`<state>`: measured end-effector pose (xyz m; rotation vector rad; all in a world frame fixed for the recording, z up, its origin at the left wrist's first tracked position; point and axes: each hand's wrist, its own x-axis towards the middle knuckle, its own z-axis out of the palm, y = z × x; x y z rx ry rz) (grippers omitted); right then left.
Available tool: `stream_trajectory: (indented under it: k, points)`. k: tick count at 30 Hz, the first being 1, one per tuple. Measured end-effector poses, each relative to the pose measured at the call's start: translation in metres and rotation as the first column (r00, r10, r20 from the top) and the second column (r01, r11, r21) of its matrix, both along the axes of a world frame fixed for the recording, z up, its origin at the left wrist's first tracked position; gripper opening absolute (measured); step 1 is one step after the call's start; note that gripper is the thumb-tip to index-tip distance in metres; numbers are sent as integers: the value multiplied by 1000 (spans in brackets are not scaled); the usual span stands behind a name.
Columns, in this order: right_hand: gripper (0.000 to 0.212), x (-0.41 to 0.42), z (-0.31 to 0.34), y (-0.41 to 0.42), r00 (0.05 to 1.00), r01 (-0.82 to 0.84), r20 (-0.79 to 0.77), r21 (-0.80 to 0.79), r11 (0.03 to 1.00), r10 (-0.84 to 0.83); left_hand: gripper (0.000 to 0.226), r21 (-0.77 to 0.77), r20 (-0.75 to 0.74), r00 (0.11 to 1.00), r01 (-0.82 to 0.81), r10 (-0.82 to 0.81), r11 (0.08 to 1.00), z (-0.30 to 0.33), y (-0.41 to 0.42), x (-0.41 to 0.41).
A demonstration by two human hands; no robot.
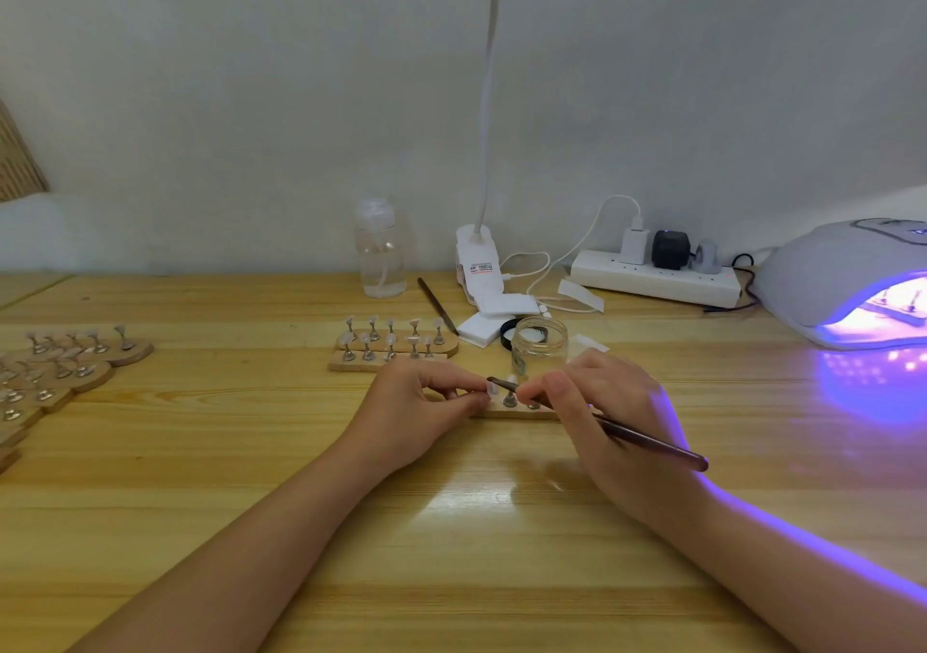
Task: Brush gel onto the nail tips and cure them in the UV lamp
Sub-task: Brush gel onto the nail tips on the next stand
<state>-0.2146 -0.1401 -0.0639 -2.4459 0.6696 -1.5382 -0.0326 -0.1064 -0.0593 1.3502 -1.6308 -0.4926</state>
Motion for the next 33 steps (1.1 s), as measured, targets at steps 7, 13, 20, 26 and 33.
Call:
stream_trajectory:
  k: [7,13,20,26,33]
  points:
    - [51,0,-2,-1,1000,-10,21,-30,1000,10,26,12,3,1000,-8,8,1000,-1,0,1]
    - [41,0,-3,-1,999,18,32,-9,1000,-17,22,0,12,1000,-8,8,1000,-1,0,1]
    - [50,0,-2,2,997,-25,73,-26,999,27,22,5,7,1000,-11,11,1000,-2,0,1]
    - [43,0,-3,1,999,-14,37,12,1000,13,24,0,15,1000,4,-4,1000,-3,-1,1]
    - [43,2,0,3,1000,4,6,33,999,-4,25,6,25,1000,9,-10,1000,-3,-2,3]
